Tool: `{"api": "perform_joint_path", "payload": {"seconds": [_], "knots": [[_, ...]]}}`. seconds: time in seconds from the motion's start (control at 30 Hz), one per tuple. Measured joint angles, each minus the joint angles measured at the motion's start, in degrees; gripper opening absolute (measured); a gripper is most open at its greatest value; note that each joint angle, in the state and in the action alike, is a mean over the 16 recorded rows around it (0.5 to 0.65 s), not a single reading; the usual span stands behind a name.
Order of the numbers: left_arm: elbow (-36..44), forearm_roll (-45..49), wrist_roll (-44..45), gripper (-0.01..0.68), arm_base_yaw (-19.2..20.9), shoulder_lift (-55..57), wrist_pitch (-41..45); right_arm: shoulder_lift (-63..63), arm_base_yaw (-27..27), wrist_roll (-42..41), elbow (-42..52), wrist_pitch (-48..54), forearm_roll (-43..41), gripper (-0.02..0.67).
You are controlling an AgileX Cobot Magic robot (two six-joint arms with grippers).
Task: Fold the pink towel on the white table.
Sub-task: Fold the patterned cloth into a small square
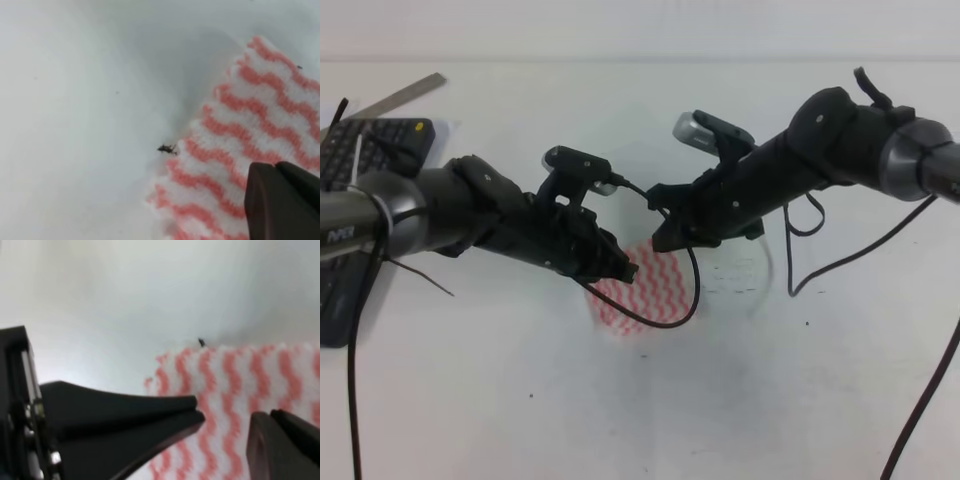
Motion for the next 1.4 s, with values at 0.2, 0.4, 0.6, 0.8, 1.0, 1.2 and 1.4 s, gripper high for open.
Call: {"api": "perform_joint_path", "payload": {"seconds": [0.2,0.4,0.6,0.8,1.0,1.2,1.4], "knots": [[0.0,0.0,-0.4,-0.002,0.0,0.0,-0.3,2.2,0.1,0.0,-2.7,1.3,0.0,-0.018],[0.0,0.0,-0.5,-0.002,0.0,-0.1,-0.4,3.8,0.0,1.4,-4.2,2.3,-1.8,-0.018],[0.0,0.0,-0.6,-0.002,0.0,-0.7,-0.4,4.3,-0.5,3.7,-4.5,2.6,-4.8,-0.018],[0.0,0.4,-0.6,-0.002,0.1,-1.6,-0.8,4.5,-0.9,5.7,-4.5,2.7,-7.3,-0.018],[0.0,0.8,-0.6,-0.002,0.6,-2.5,-1.2,4.5,-1.0,6.1,-4.6,2.8,-8.0,-0.018],[0.0,1.0,-0.6,-0.003,1.6,-2.8,-1.1,3.5,-0.7,5.2,-4.8,3.3,-6.7,-0.018],[0.0,0.7,-0.6,-0.002,3.0,-2.9,-0.5,3.1,0.5,3.9,-4.8,3.1,-5.0,-0.018]]}}
